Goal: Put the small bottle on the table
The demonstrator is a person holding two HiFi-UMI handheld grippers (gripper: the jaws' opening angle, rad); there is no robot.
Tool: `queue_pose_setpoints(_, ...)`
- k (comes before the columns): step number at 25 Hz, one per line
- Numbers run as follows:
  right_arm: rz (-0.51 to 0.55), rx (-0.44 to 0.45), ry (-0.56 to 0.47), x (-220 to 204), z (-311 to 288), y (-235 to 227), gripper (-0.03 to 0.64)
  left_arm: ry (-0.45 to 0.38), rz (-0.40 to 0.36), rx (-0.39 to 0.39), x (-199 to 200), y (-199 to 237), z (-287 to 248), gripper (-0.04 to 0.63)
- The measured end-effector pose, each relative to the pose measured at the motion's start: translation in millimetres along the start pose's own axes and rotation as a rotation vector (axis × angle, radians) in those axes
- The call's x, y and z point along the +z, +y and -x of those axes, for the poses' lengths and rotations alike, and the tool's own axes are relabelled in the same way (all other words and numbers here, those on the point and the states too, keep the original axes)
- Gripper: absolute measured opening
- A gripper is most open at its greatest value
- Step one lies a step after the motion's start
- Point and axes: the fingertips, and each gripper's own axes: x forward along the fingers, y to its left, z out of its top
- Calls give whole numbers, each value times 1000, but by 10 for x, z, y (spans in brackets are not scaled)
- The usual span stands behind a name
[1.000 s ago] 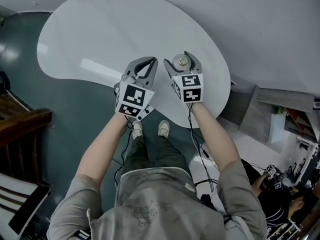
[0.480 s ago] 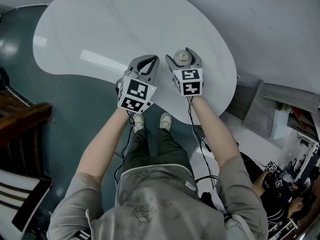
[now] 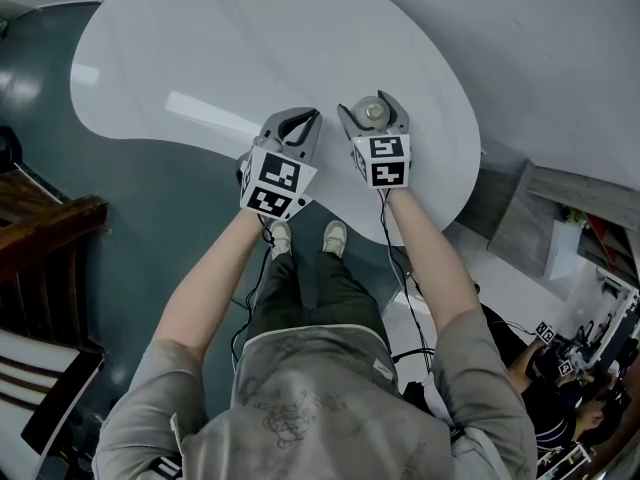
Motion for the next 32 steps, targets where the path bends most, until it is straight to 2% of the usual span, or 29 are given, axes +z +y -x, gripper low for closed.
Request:
queue_pose_setpoints(6,-38,38,19,45,18,16,342,3,0,-4,29,-42,29,18)
queue_pose_setpoints(13,-43,49,2,310,175,15,342,-25,-23,3,246,-26,166,18)
queue_pose_setpoints(24,-23,26,-128,1204,845,-8,337,-123,-45,33,912,42,539,18)
queue_pose_setpoints(25,-14,13,-143,1299,930,-8,328,-138,-49,32,983,39,600,18)
queue_pose_setpoints(27,4,-24,-183,1500,1113,-10,184,-169,-58,33,1122,45,732,18)
queue_pose_setpoints(32,-14,-42,-265,1913,1592,71,133,-227,-85,42,1441,58,1060,18)
